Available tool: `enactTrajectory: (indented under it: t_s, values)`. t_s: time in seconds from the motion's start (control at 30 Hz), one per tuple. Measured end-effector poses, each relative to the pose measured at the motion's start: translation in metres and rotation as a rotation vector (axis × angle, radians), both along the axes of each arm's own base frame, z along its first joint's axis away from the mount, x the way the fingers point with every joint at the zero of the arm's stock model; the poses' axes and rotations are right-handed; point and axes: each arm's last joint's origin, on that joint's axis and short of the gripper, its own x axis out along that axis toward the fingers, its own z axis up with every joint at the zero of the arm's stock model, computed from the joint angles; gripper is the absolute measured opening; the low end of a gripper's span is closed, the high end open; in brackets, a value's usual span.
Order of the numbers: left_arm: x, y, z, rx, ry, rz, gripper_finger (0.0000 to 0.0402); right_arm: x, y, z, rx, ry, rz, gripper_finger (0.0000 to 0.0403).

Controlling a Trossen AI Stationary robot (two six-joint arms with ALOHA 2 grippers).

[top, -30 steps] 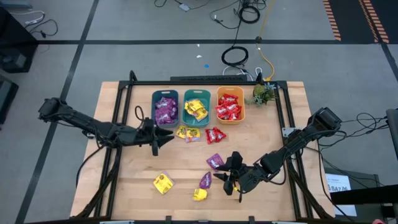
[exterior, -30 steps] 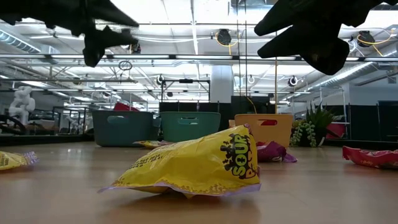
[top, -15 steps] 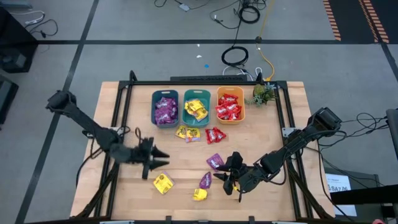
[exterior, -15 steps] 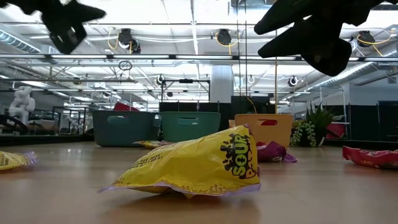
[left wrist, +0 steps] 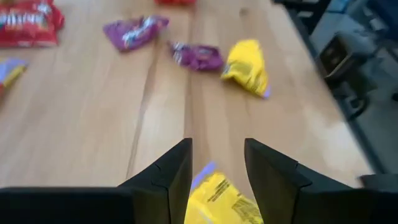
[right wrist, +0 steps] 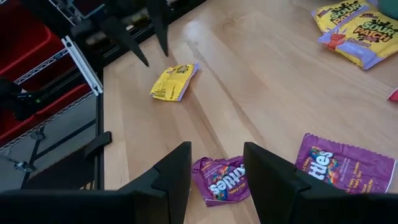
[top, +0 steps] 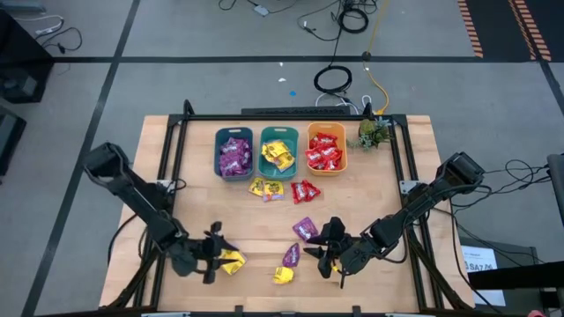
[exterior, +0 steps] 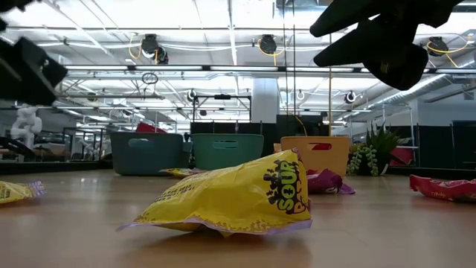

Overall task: Sort candy
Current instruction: Put the yellow candy into the green bin

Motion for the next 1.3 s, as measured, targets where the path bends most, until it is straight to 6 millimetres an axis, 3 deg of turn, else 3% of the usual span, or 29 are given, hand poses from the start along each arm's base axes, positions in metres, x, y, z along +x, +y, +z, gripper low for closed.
enactTrajectory:
  t_s: [0.37,0.53,1.3]
  values:
    - [0.002,-0.007,-0.048,0.073,0.179,-0.058,0.0155,0.0,0.0,0.0,0.021,-0.002,-0.011,0.0139]
    - [0.004,-0.009,-0.065,-0.036,0.245,0.029,0.0155,0.001,0.0,0.001,0.028,-0.011,-0.01,0.0139]
    - [0.014,-0.004,-0.067,0.004,0.151,0.083,0.0155,0.001,0.001,0.002,0.037,-0.026,-0.009,0.0139]
